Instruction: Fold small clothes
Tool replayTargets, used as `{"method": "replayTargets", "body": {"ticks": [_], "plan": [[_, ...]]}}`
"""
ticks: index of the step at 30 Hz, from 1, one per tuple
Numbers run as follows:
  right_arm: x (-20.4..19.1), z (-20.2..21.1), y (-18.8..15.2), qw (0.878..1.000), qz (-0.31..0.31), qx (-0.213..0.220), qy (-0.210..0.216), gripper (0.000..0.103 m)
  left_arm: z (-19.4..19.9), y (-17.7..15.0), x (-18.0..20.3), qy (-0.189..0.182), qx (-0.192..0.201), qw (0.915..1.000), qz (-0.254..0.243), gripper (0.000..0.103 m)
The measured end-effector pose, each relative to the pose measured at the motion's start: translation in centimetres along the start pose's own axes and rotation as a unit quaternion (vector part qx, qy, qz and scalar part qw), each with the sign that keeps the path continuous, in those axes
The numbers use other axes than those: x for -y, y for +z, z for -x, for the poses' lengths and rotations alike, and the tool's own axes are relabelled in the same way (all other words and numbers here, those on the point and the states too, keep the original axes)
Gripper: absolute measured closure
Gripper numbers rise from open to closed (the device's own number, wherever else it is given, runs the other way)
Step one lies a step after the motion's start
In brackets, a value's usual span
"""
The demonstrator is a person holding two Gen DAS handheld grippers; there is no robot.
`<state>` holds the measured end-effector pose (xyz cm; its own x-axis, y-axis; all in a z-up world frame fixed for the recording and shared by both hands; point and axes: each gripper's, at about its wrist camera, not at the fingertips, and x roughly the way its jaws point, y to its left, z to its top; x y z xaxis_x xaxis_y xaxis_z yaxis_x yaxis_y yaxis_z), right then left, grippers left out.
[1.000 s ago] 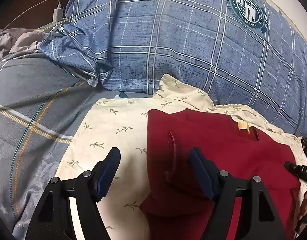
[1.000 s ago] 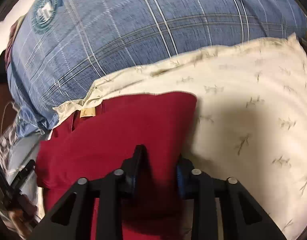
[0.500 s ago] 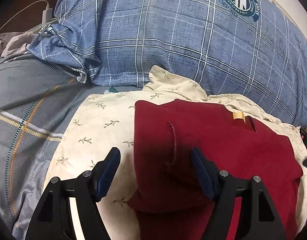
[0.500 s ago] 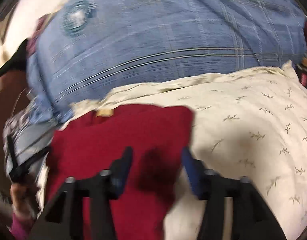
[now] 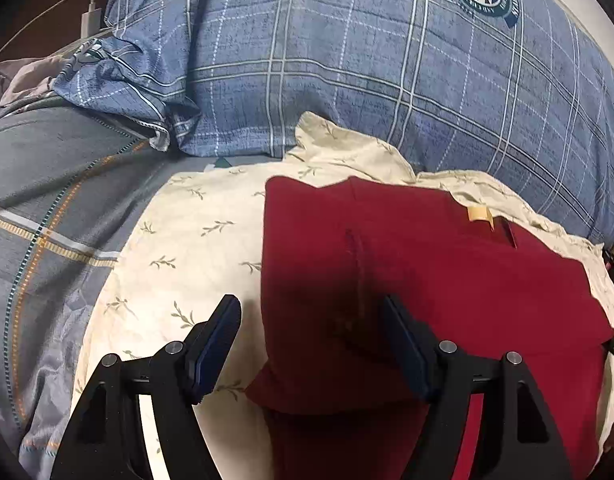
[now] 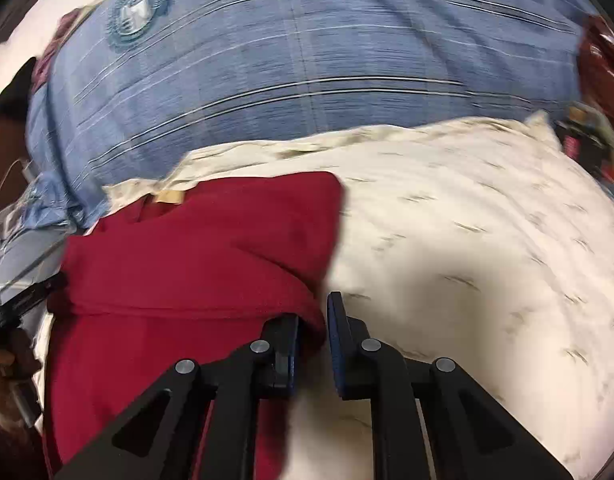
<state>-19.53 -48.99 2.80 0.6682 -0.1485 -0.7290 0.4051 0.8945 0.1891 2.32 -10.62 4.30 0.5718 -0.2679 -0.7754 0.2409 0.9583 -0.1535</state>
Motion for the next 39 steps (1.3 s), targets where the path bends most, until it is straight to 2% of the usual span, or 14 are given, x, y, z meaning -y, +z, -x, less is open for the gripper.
{"method": "replayTargets", "body": {"ticks": [3, 7, 8, 11, 15, 18, 19, 22, 26, 27, 30, 32, 35, 39], "plan": [[0.7, -0.5, -1.1, 1.000, -0.022, -0.001, 0.005, 0.091, -0.3, 0.1, 0.3, -0.004, -0.007, 0.9999, -0.007, 0.031], [1.2, 1.5, -0.9, 0.998, -0.058, -0.008, 0.015, 0.065, -0.5, 0.1, 0.2, 0.002, -0.013, 0.9999, -0.009, 0.031], [1.3, 2.2, -0.9, 0.998, -0.060, -0.010, 0.012, 0.064, -0.4, 0.1, 0.0, 0.000, -0.013, 0.9999, -0.004, 0.031], [0.8, 4.2, -0.5, 0.998, -0.060, 0.021, -0.002, 0.063, -0.2, 0.3, 0.0, 0.002, -0.005, 1.0000, 0.001, 0.031], [-1.0, 4.2, 1.4, 0.997, -0.044, 0.049, 0.027, 0.064, -0.5, -0.1, 0.3, 0.006, -0.009, 0.9999, -0.006, 0.031], [-3.0, 1.5, 2.3, 0.999, -0.007, 0.033, 0.029, 0.069, -0.9, -0.2, 0.5, 0.009, -0.013, 0.9998, -0.010, 0.031], [-3.4, 0.3, 2.1, 0.999, 0.003, 0.021, 0.026, 0.077, -0.9, -0.2, 0.5, 0.009, -0.014, 0.9998, -0.010, 0.031], [-3.4, -1.6, 0.6, 0.999, 0.027, -0.010, -0.016, 0.087, -0.9, -0.1, 0.4, 0.006, -0.015, 0.9998, -0.009, 0.031], [-2.3, 0.1, -0.2, 1.000, 0.010, -0.002, -0.009, 0.082, 0.0, 0.2, 0.2, 0.001, 0.000, 1.0000, -0.001, 0.031], [-2.0, 0.4, 0.3, 1.000, -0.005, 0.001, 0.005, 0.078, 0.3, 0.2, 0.2, -0.001, 0.006, 1.0000, 0.001, 0.031], [-2.2, 0.4, 2.1, 0.999, -0.020, 0.015, 0.029, 0.078, 0.6, 0.0, 0.3, -0.016, 0.011, 0.9998, 0.002, 0.031], [-3.5, -0.7, 3.8, 0.999, -0.002, 0.026, 0.025, 0.078, 0.4, -0.2, 0.4, -0.013, 0.006, 0.9999, -0.005, 0.031], [-4.7, -4.0, 5.3, 1.000, 0.015, 0.003, 0.014, 0.077, -0.3, -0.3, 0.7, 0.000, -0.002, 0.9999, -0.015, 0.031], [-4.4, -6.7, 6.3, 1.000, 0.002, 0.004, 0.001, 0.078, -1.3, -0.1, 0.9, 0.008, -0.013, 0.9998, -0.015, 0.029]]}}
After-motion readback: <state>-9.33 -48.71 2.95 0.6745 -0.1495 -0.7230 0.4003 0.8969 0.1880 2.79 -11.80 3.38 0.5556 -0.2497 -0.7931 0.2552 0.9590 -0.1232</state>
